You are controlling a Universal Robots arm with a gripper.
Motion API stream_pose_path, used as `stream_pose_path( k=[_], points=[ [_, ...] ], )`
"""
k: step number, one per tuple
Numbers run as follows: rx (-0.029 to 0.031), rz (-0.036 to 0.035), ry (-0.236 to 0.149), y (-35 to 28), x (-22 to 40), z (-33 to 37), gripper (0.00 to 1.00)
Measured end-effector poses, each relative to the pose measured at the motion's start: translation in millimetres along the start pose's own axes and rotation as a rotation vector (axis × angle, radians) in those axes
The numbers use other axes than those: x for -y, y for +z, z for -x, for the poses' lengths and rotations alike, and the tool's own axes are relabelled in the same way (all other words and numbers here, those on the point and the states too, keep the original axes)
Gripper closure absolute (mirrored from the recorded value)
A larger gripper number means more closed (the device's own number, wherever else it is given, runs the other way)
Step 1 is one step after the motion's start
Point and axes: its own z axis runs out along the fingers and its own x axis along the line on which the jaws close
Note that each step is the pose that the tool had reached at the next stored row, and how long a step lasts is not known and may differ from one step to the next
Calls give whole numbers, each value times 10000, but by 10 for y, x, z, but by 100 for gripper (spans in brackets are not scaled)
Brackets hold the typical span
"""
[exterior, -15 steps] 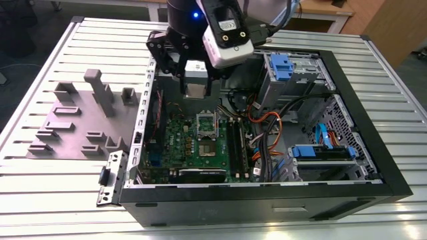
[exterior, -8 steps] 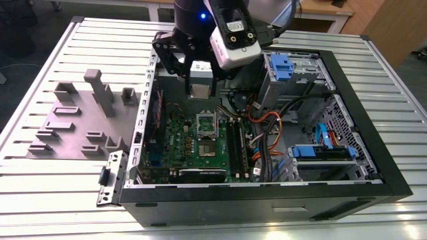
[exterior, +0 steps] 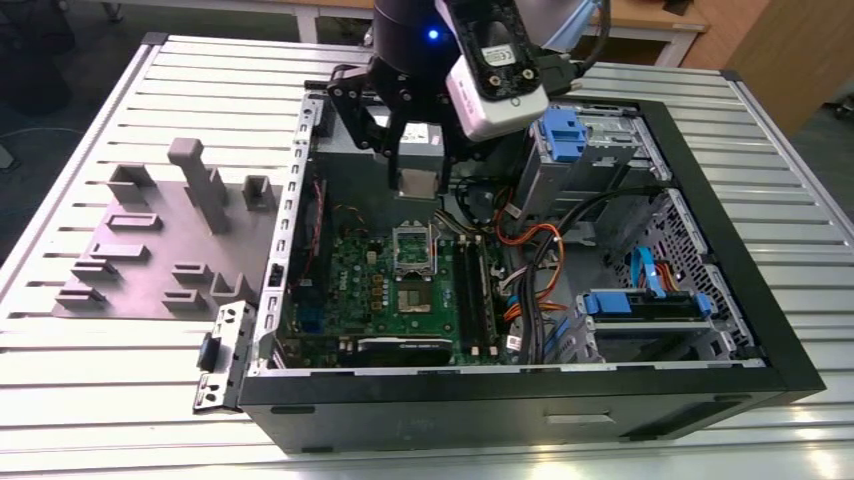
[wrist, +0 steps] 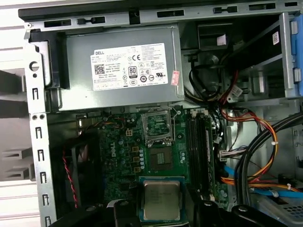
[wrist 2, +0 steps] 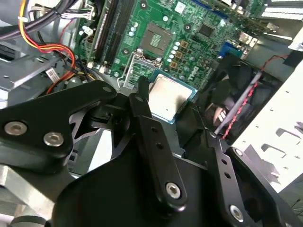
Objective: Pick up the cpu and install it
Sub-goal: 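Pick up the cpu and move it towards the insertion slot, then place the cpu into insertion slot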
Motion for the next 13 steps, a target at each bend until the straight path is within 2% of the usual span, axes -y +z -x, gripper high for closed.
stream_pose_path(
  k=[7, 13],
  points=[
    [0, 0, 66, 7, -16, 148, 53],
    [-1, -1, 88, 9, -19, 171, 53]
  ],
)
